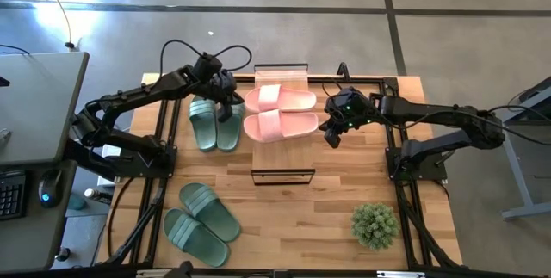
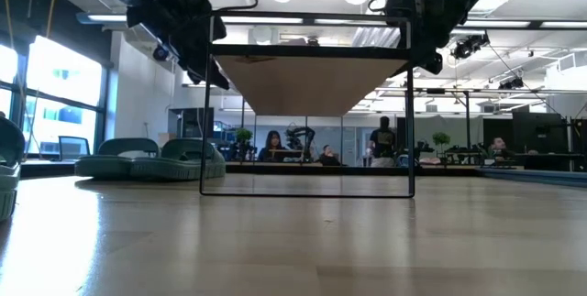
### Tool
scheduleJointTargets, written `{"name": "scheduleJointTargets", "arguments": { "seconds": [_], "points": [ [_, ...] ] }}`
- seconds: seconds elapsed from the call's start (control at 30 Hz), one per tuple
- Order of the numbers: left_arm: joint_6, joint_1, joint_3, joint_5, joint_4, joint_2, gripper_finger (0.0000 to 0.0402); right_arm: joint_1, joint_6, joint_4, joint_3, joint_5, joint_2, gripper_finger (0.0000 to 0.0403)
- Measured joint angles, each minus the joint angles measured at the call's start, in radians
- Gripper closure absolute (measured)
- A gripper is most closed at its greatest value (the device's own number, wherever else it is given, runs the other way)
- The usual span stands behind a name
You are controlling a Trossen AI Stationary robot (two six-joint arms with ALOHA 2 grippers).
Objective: Pick and place slides into the shelf
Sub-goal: Put the pink slide on the shelf, then put the green slide under the shelf
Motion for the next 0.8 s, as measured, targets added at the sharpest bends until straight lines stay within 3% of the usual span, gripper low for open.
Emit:
{"name": "scheduleJointTargets", "arguments": {
  "seconds": [0.2, 0.4, 0.67, 0.8],
  "points": [
    [0.000, -0.004, 0.000, -0.024, -0.015, 0.000, 0.0401, 0.000, 0.000, -0.015, 0.000, 0.015, 0.000, 0.0403],
    [0.000, -0.004, 0.000, -0.127, -0.076, -0.007, 0.0401, 0.000, 0.000, -0.041, 0.000, 0.018, -0.009, 0.0403],
    [0.000, -0.003, 0.000, -0.175, -0.080, -0.066, 0.0401, -0.017, -0.003, -0.054, 0.000, 0.096, -0.108, 0.0403],
    [0.024, -0.002, 0.000, -0.225, -0.103, -0.097, 0.0401, -0.060, -0.010, -0.002, 0.000, 0.061, -0.127, 0.0403]
  ]
}}
